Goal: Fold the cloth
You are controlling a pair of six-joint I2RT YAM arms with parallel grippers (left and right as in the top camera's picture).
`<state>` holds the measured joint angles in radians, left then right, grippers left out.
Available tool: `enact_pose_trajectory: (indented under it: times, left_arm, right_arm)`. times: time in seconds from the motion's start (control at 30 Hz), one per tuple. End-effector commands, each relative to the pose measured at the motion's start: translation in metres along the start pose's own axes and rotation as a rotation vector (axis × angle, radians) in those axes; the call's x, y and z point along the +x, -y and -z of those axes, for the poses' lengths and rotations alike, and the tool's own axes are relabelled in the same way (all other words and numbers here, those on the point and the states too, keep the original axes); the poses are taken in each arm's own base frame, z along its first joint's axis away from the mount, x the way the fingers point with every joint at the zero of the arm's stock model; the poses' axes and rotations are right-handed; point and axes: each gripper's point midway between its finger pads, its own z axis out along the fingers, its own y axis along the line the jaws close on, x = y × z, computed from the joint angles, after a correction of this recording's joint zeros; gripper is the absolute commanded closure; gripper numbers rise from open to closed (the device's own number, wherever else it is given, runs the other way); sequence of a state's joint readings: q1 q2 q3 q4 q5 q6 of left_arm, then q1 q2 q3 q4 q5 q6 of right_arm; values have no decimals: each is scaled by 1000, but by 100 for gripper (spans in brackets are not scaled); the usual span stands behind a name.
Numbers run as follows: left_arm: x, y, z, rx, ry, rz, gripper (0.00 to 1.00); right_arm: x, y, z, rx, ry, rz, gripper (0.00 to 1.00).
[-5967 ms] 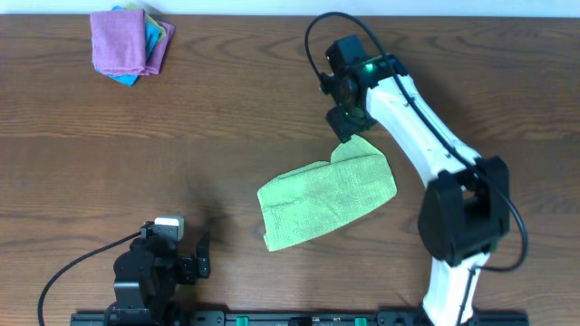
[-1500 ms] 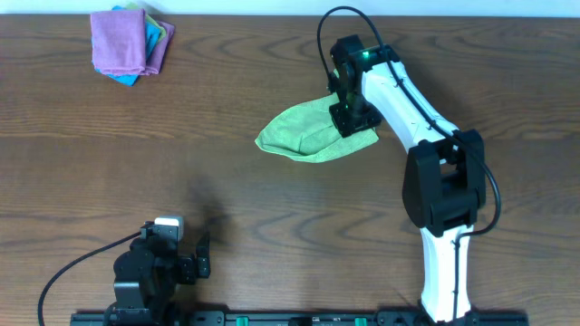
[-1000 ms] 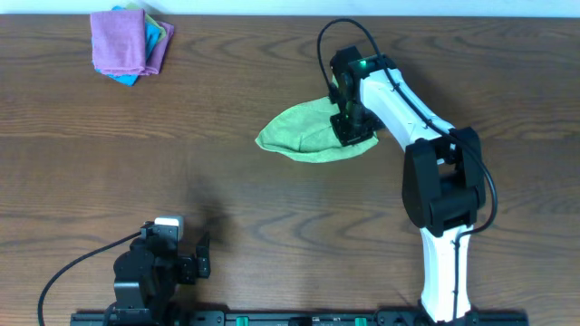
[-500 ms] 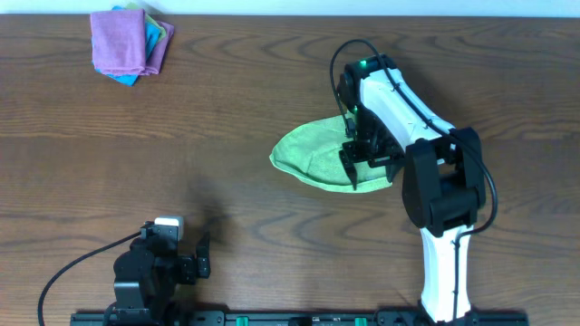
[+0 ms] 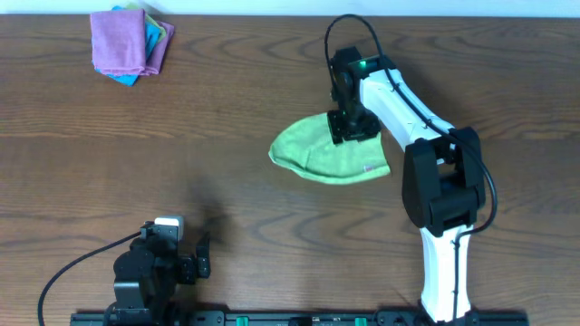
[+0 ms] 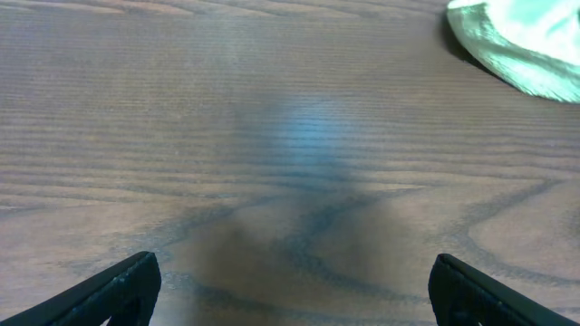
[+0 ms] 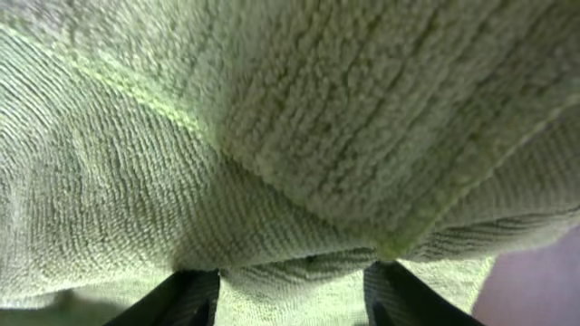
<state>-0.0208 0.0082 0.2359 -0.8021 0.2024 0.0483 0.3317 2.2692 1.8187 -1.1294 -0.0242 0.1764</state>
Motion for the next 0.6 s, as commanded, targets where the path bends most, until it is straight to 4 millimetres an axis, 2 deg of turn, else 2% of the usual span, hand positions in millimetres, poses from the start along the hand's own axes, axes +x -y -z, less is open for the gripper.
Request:
enact_pose_trajectory:
  times: [0.0, 0.1, 0.17, 0.27, 0.37, 0.4, 0.57]
  left_arm:
    - [4, 0, -1, 2, -13, 1, 4]
    - [4, 0, -1, 2, -13, 1, 4]
    - [4, 0, -1, 1, -13, 1, 4]
    - [4, 0, -1, 1, -13, 1, 4]
    - [4, 0, -1, 1, -13, 1, 4]
    - [4, 0, -1, 2, -13, 1, 4]
    - [4, 0, -1, 1, -13, 1, 4]
  right_arm:
    - [-17, -1, -2, 9, 68, 1, 48]
    - [-39, -5, 1, -7, 157, 3, 46]
    - [-34, -4, 0, -4, 135, 2, 47]
    - [-8, 0, -2, 15, 29, 2, 51]
    - [21, -4, -4, 13, -84, 13, 52]
    - [28, -5, -6, 18, -108, 19, 55]
    - [64, -12, -31, 59, -207, 63, 67]
